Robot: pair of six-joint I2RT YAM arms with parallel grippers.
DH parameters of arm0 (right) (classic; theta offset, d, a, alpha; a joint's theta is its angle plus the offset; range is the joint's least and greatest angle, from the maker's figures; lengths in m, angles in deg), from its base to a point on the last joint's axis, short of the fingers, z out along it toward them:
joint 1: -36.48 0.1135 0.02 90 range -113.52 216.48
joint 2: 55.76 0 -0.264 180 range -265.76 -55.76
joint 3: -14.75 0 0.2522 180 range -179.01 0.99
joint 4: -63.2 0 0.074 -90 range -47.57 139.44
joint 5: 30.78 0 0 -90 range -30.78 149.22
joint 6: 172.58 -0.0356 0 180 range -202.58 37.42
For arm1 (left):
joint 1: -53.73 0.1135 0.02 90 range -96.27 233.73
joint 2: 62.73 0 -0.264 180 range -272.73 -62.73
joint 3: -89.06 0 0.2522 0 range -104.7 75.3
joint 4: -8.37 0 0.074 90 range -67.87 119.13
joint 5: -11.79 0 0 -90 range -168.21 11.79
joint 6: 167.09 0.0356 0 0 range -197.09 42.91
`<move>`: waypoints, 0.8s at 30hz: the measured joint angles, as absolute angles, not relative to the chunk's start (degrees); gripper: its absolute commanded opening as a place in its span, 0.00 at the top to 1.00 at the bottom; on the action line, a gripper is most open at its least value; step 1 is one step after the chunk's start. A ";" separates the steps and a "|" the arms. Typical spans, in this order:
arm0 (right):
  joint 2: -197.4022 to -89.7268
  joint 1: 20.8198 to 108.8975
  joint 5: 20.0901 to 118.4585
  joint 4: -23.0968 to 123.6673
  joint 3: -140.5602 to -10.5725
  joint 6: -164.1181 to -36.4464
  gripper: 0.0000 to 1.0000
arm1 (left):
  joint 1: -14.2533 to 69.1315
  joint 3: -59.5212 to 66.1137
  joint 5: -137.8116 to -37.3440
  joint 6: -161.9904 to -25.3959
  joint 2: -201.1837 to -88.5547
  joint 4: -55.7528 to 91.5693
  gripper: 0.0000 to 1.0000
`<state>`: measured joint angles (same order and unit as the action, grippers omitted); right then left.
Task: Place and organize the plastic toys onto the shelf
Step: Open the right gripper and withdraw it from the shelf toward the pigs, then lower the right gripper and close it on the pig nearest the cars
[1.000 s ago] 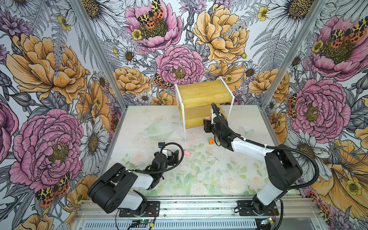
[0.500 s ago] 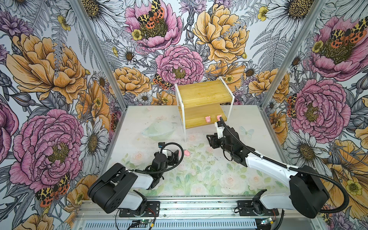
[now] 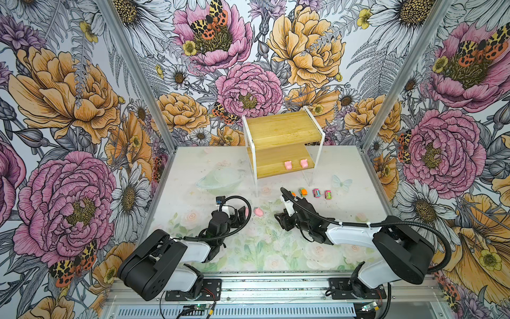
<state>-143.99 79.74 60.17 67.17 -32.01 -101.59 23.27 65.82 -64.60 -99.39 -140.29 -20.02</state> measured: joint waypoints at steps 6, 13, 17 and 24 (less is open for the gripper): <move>-152.08 80.07 61.31 73.29 -35.07 -100.08 0.46 | 23.27 65.82 -64.62 -100.13 -138.03 -18.06 0.01; -157.47 80.83 64.54 79.00 -37.47 -97.04 0.47 | 23.62 65.84 -64.62 -100.79 -138.25 -17.44 0.01; -158.26 81.16 66.73 80.15 -38.28 -95.97 0.47 | 23.64 65.84 -64.62 -100.79 -138.25 -17.40 0.01; -160.43 81.21 70.29 80.18 -41.54 -94.92 0.47 | 23.64 65.84 -64.62 -100.79 -138.25 -17.05 0.01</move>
<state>-160.43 81.21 70.29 80.18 -41.54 -94.92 23.64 65.84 -64.62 -100.79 -138.25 -17.05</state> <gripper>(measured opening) 0.531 0.988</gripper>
